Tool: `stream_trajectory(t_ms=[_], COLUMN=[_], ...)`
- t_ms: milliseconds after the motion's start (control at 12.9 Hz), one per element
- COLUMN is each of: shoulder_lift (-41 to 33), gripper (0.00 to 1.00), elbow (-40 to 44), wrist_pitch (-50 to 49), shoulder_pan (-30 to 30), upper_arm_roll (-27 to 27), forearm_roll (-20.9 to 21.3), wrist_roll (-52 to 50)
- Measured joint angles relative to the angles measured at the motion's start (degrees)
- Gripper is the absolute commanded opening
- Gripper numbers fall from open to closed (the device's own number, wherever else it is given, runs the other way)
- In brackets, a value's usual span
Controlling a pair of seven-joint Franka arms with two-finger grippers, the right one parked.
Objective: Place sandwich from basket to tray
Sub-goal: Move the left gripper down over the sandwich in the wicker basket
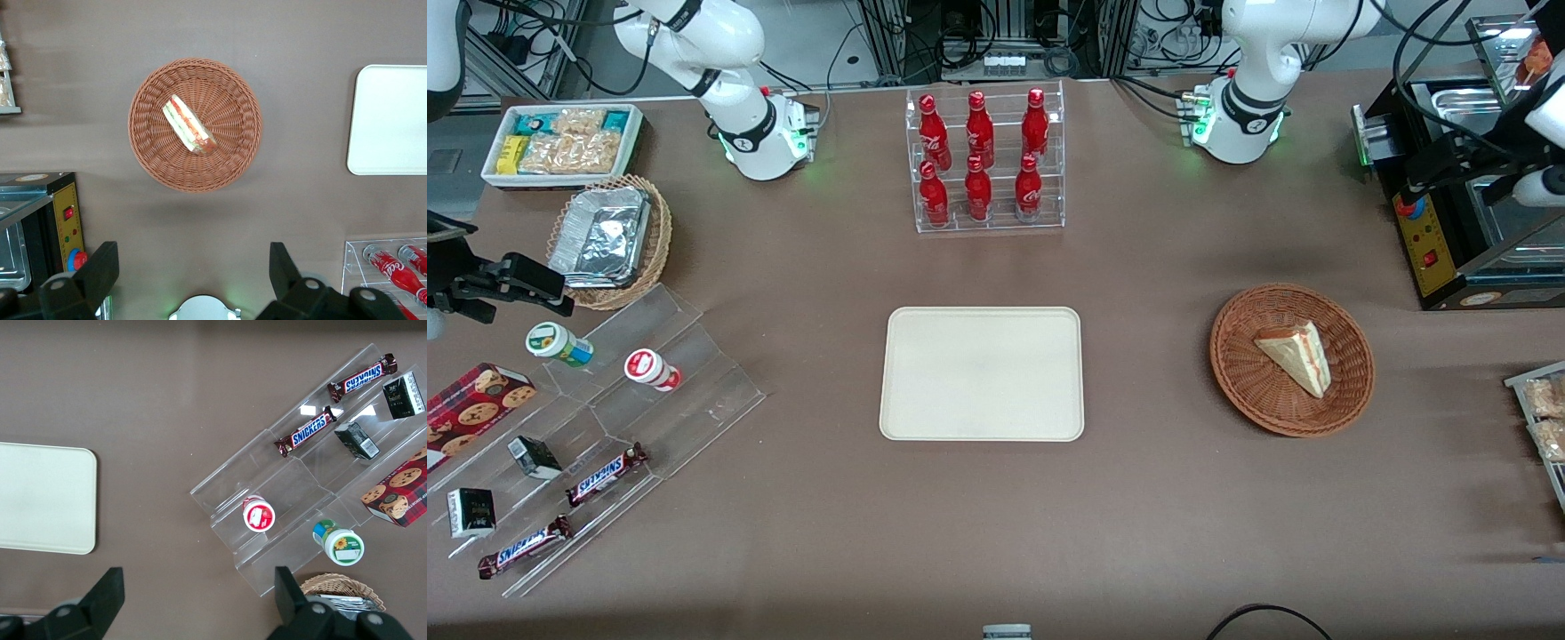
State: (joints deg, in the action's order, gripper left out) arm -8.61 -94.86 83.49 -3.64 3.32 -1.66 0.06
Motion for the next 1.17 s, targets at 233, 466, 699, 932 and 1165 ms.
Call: stream_trajectory(t_ms=[233, 466, 699, 932, 1165], shoulder_lift=[0.1, 2.1, 7.8, 14.2, 18.1], gripper=[1.0, 1.0, 1.0, 1.0, 1.0], elbow=[0.1, 0.1, -0.3, -0.6, -2.4], wrist_pitch=[0.0, 0.1, 3.8, 9.3, 15.3], shoulder_pan=[0.1, 0.2, 0.5, 0.9, 0.8], upper_arm_roll=[0.4, 0.7, 0.9, 1.0, 0.8], forearm_roll=[0.6, 1.7, 2.4, 2.8, 5.2], wrist_roll=[0.0, -1.3, -9.8, -20.6, -33.9])
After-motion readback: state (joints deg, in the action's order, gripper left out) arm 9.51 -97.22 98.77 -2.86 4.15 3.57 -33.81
